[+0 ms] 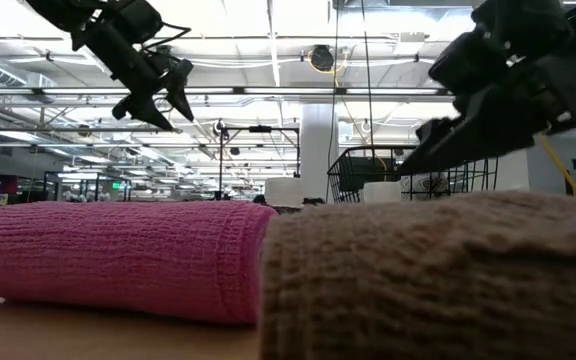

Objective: Pick & place medical supplies in basket/bin
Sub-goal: Put the right white pill bottle into the left black basket

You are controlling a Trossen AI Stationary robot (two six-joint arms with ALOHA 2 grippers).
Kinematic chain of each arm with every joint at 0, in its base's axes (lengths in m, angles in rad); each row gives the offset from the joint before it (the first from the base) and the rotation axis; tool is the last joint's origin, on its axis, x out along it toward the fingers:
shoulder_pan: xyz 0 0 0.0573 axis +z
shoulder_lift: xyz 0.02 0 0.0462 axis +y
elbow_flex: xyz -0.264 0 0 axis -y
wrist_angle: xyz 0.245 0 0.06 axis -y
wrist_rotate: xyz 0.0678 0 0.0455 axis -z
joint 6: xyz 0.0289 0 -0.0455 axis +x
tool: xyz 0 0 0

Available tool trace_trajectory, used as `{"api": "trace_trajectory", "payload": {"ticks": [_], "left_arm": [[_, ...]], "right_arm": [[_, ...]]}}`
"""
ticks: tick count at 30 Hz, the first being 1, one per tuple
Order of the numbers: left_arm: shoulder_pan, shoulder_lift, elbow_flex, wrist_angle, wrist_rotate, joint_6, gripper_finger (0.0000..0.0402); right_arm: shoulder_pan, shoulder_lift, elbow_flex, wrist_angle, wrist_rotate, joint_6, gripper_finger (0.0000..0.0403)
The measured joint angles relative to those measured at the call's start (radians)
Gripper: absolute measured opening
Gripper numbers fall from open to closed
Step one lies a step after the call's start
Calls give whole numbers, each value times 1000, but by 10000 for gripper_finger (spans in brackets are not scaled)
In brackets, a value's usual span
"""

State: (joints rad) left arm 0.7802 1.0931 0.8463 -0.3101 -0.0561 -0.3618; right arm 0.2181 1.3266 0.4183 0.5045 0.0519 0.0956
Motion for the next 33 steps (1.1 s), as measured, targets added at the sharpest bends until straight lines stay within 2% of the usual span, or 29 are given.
{"api": "trace_trajectory", "payload": {"ticks": [4,11,19,27,33], "left_arm": [[-15,0,0,0,3,0,263],[-41,0,0,0,2,-1,265],[-61,0,0,0,-30,-2,257],[-76,0,0,1,-72,-2,265],[-77,0,0,0,-76,-2,269]], "right_arm": [[14,90,28,1,-1,14,261],[13,210,35,21,0,46,263],[13,356,47,218,-1,50,263],[11,446,99,241,5,14,260],[10,457,104,256,4,-7,237]]}}
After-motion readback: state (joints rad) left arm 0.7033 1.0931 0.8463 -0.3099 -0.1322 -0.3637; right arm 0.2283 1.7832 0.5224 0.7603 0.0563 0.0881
